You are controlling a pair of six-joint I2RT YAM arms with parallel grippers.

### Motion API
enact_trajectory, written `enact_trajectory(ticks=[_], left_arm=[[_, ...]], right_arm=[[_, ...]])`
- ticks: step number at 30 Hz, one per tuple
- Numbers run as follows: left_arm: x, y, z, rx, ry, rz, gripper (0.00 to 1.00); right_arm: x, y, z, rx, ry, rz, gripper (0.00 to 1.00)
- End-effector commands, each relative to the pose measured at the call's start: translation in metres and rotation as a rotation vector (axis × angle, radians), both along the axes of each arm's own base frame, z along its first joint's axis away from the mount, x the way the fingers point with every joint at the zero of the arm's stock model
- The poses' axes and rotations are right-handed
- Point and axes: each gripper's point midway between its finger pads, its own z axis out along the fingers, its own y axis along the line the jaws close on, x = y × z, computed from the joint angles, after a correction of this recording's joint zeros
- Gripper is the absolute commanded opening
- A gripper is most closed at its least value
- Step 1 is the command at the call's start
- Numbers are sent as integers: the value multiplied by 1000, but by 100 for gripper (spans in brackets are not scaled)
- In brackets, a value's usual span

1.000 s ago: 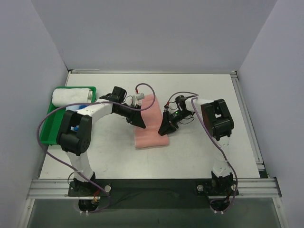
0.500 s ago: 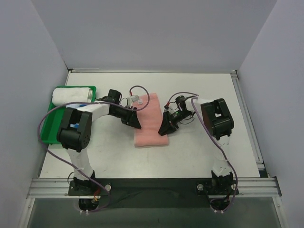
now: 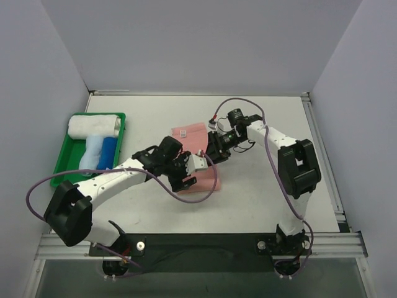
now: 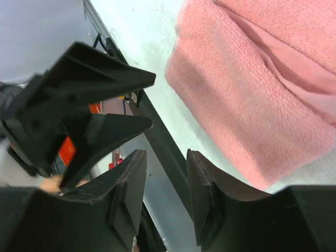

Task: Roll the towels
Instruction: Roll the towel

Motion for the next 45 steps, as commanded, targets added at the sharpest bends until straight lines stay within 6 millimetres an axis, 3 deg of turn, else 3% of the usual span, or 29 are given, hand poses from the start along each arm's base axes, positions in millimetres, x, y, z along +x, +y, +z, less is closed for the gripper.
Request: enact_trajectory(ticks=[1,2,3,7,10,18,20,21,22,24,25,26,27,29,30,33,36,39,41,42,45], left_arm=[[12,1,-8,147,-226,-58,79],[13,4,-15,189,-268,-59,80],[7,-8,-14,183,-320,-101,80],[-2,-15,-30,251,-449,-206,80],[-10,-17,-49,283,-484,-250,79],[6,-12,-86,366,-538,-160,68],[2,-11,-89,366,-512,-166,58],[-10,-1,-98,404,-444,-186,52],[-14,-6,-93,395,-403,-209,32],[-42,3,-101,397,-235,-276,21],[-53,-7,-95,347,-167,-317,16],[-60,-4,-95,343,-109,-336,5],[-65,5,-95,352,-30,-325,1],[-69,-6,-86,283,95,-323,0],[-78,2,-86,295,187,-316,0],[-76,0,-74,231,394,-286,0],[-70,0,-74,207,533,-259,0],[-66,1,-81,201,680,-228,0],[-64,3,-91,191,800,-205,0],[-60,2,-88,182,833,-206,0],[-57,8,-101,189,949,-176,0]], right_arm=[[-11,4,-31,-72,82,36,36],[-15,7,-40,-90,102,50,35],[-17,8,-49,-110,116,54,34],[-23,6,-93,-178,213,67,30],[-20,5,-106,-196,249,53,28],[-23,5,-111,-198,286,45,26],[-20,3,-105,-193,264,39,25],[-18,1,-102,-194,252,35,25],[-11,-1,-93,-182,219,22,26],[1,-9,-81,-178,174,-12,27],[8,-14,-66,-167,127,-29,28],[20,-26,-58,-165,99,-73,34],[27,-35,-43,-161,43,-101,39],[41,-62,-29,-155,-26,-157,53],[46,-73,-23,-161,-66,-176,54],[49,-107,27,-160,-256,-205,59],[47,-143,46,-263,-452,-170,59],[16,-176,81,-371,-663,-135,59],[-3,-183,91,-396,-726,-101,60],[-23,-184,99,-395,-774,-67,61],[-61,-175,110,-359,-851,6,61]])
